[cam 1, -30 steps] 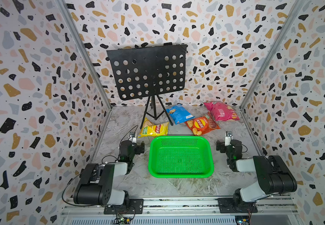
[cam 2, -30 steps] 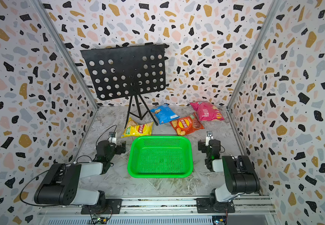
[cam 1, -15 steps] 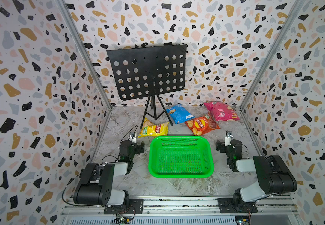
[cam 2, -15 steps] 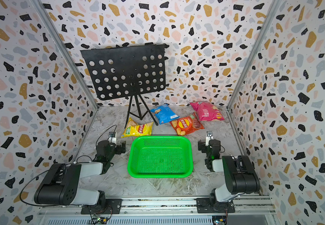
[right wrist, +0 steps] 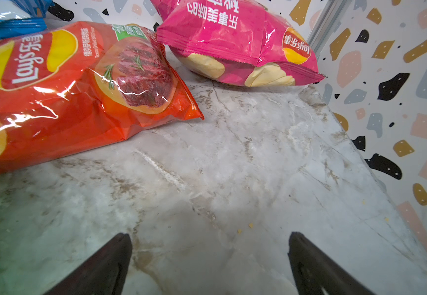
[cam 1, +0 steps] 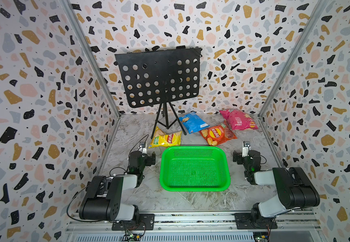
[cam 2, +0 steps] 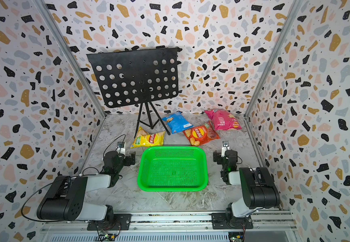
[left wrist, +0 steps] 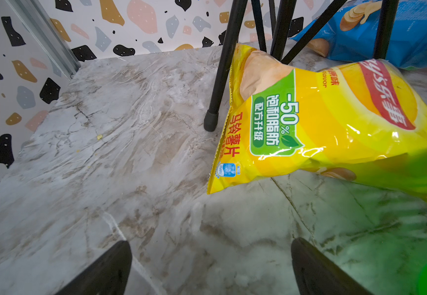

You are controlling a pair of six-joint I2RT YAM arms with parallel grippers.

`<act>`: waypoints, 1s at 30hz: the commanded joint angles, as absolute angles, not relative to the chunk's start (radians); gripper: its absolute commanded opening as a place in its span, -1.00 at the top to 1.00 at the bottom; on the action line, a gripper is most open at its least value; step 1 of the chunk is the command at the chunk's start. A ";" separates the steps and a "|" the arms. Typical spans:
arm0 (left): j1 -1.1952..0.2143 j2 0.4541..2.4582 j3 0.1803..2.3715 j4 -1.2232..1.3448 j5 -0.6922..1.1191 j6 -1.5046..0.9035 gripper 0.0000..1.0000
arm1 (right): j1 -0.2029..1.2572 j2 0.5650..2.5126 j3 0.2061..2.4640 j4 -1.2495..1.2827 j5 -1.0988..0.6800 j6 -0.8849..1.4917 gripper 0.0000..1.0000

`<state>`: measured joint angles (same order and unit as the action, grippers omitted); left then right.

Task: Put the potato chips into the basket
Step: Pick up the potato chip from the center of the board.

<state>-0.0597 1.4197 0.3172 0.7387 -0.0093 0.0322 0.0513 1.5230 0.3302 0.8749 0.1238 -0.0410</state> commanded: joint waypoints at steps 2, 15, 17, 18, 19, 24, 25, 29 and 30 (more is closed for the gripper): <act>-0.055 1.410 0.334 0.779 -0.014 0.021 -1.00 | 0.049 1.514 0.356 0.877 0.127 -0.028 -1.00; -0.051 1.165 0.721 -0.152 -0.002 0.193 -1.00 | 0.085 1.128 0.684 -0.187 0.498 0.562 -1.00; -0.051 1.130 0.790 -0.326 0.015 0.214 -1.00 | 0.080 1.106 0.705 -0.260 0.436 0.673 -1.00; -0.051 1.111 0.826 -0.405 0.023 0.221 -1.00 | 0.073 1.095 0.708 -0.275 0.373 0.705 -1.00; -0.051 1.096 0.855 -0.472 0.034 0.231 -1.00 | 0.071 1.087 0.711 -0.278 0.304 0.713 -1.00; -0.051 1.003 0.965 -0.788 0.118 0.276 -0.99 | 0.075 1.084 0.767 -0.294 -0.080 0.676 -0.73; -0.051 0.980 0.960 -0.800 0.128 0.265 -0.99 | 0.079 1.092 0.781 -0.306 -0.125 0.664 -0.70; -0.051 0.892 0.881 -0.791 0.267 0.249 -1.00 | 0.091 1.155 0.883 -0.420 -0.247 0.575 -0.60; -0.051 0.880 0.860 -0.778 0.285 0.255 -1.00 | 0.093 1.171 0.911 -0.446 -0.263 0.557 -0.57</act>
<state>-0.0551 0.9054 0.9062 -0.7116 0.1703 0.2417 0.0856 1.1522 0.8211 -0.3332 -0.1146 0.6098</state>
